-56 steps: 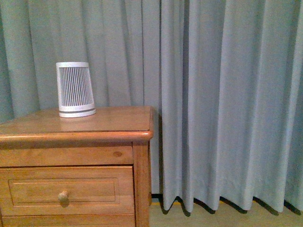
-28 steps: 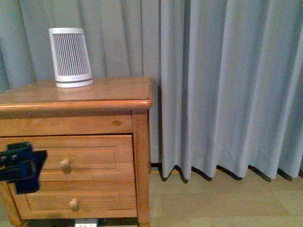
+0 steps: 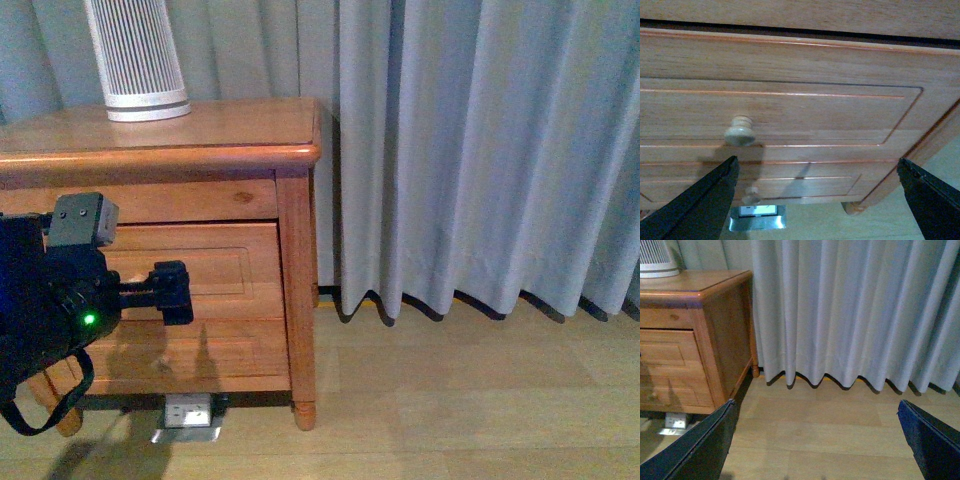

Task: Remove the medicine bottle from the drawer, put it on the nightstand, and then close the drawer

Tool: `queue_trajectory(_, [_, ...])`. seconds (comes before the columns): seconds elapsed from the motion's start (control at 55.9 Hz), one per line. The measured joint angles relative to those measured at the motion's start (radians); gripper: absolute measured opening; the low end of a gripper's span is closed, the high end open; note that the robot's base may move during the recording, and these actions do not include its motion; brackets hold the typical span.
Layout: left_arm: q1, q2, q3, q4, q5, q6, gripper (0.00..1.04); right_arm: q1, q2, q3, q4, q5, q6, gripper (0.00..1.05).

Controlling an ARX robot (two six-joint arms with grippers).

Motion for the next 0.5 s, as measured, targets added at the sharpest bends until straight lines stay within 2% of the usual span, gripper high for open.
queue_trajectory(0.501, [0.056, 0.208, 0.236, 0.005, -0.005, 0.093, 0.98, 0.0, 0.0, 0.0, 0.0, 0.0, 0.0, 0.98])
